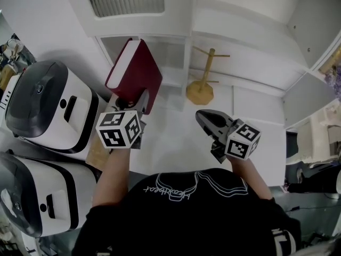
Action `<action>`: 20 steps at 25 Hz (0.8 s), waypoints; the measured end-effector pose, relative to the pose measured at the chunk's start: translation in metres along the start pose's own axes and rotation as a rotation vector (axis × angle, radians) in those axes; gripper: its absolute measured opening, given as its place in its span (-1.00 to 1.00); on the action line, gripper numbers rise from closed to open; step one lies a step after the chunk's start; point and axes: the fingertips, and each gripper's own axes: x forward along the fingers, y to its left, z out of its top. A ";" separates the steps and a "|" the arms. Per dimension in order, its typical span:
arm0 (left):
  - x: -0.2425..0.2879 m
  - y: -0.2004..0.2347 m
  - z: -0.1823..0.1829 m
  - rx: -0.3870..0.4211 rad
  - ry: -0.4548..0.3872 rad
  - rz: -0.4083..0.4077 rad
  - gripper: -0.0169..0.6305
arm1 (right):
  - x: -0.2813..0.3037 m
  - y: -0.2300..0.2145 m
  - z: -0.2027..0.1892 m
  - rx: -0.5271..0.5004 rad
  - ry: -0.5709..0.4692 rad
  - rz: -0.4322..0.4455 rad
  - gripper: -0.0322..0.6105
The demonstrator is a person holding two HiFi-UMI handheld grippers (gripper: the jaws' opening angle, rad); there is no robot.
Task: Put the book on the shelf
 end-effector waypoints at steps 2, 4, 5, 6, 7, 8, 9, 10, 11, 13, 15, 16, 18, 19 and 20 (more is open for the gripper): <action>0.002 0.001 0.000 -0.001 0.003 -0.001 -0.30 | 0.000 0.000 -0.001 0.002 0.000 -0.004 -0.88; 0.004 0.002 0.000 -0.003 0.001 -0.001 -0.30 | 0.001 -0.001 -0.001 0.006 -0.002 -0.010 -0.88; 0.005 0.003 0.001 -0.003 0.001 0.000 -0.30 | 0.001 -0.002 -0.001 0.008 -0.003 -0.012 -0.88; 0.007 0.004 0.001 -0.003 0.001 0.000 -0.30 | 0.001 -0.003 -0.001 0.010 -0.004 -0.015 -0.88; 0.008 0.005 0.002 -0.003 0.001 0.002 -0.30 | 0.002 -0.003 -0.002 0.012 -0.005 -0.016 -0.88; 0.009 0.005 0.003 -0.002 0.002 0.003 -0.30 | 0.002 -0.004 -0.002 0.014 -0.006 -0.018 -0.88; 0.010 0.006 0.004 0.000 0.003 0.003 -0.30 | 0.002 -0.004 -0.001 0.016 -0.007 -0.019 -0.88; 0.012 0.006 0.005 0.002 0.003 0.004 -0.30 | 0.002 -0.005 -0.001 0.017 -0.008 -0.021 -0.88; 0.013 0.007 0.007 0.004 0.002 0.004 -0.30 | 0.001 -0.005 -0.001 0.018 -0.009 -0.023 -0.88; 0.016 0.007 0.010 0.010 -0.001 0.006 -0.30 | 0.001 -0.006 -0.001 0.020 -0.011 -0.027 -0.88; 0.019 0.006 0.012 0.021 0.001 0.011 -0.30 | 0.000 -0.006 -0.001 0.020 -0.013 -0.031 -0.88; 0.021 0.006 0.012 0.028 0.001 0.014 -0.30 | -0.001 -0.006 -0.001 0.020 -0.015 -0.033 -0.88; 0.025 0.005 0.013 0.045 0.002 0.021 -0.30 | -0.002 -0.007 0.000 0.021 -0.019 -0.036 -0.88; 0.027 0.005 0.013 0.050 0.000 0.023 -0.30 | -0.003 -0.008 0.000 0.022 -0.021 -0.038 -0.88; 0.029 0.005 0.014 0.053 -0.002 0.025 -0.30 | -0.003 -0.009 0.000 0.024 -0.022 -0.041 -0.88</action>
